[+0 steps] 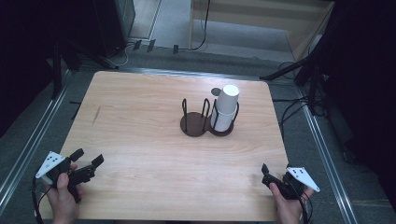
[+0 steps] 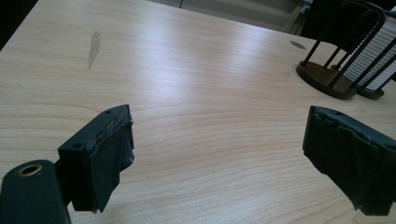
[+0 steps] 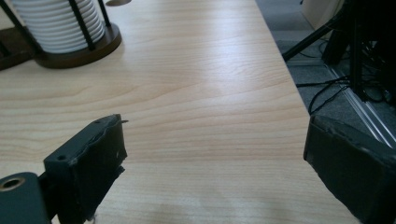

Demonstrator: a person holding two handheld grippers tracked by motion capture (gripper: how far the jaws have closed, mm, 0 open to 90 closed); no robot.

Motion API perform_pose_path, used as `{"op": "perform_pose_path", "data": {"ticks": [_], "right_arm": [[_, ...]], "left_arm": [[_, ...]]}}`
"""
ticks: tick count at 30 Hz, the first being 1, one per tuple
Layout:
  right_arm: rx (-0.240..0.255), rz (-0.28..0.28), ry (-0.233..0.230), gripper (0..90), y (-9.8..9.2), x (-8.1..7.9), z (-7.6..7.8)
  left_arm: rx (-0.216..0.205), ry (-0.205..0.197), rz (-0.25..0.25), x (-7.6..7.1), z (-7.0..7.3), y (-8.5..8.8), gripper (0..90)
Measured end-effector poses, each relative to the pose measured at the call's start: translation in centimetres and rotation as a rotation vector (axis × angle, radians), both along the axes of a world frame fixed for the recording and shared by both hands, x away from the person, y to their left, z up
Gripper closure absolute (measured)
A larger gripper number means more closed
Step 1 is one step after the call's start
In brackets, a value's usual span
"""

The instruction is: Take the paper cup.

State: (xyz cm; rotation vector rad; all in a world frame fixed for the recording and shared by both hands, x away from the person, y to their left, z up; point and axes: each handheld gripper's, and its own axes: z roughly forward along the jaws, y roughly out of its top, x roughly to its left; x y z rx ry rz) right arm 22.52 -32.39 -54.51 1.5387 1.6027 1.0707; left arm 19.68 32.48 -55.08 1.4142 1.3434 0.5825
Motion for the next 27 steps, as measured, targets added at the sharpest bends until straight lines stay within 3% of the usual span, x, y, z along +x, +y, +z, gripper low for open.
{"op": "perform_pose_path", "data": {"ticks": [5,9,13,18,22,27], "right_arm": [[0.006,-0.02,-0.006,5.2,0.02,-0.01,-0.02],[-0.029,-0.009,-0.009,5.7,0.46,0.05,-0.07],[-0.031,-0.011,-0.01,6.0,0.49,0.11,-0.07],[-0.025,-0.006,-0.008,6.1,0.49,0.28,-0.07],[0.026,-0.018,0.017,7.1,0.05,0.32,0.02],[0.047,-0.015,0.041,7.8,-0.12,0.42,0.08]], "left_arm": [[-0.017,-0.007,0.018,0.15,-0.09,0.16,9.0],[-0.02,-0.011,0.04,0.35,-0.14,0.21,9.0],[-0.003,-0.013,0.03,0.5,-0.12,-0.03,9.0],[-0.036,-0.006,0.02,0.76,-0.22,0.32,9.0],[-0.037,0.003,0.023,0.86,-0.25,0.29,9.0],[-0.012,0.009,0.028,0.93,-0.24,0.03,9.0]]}}
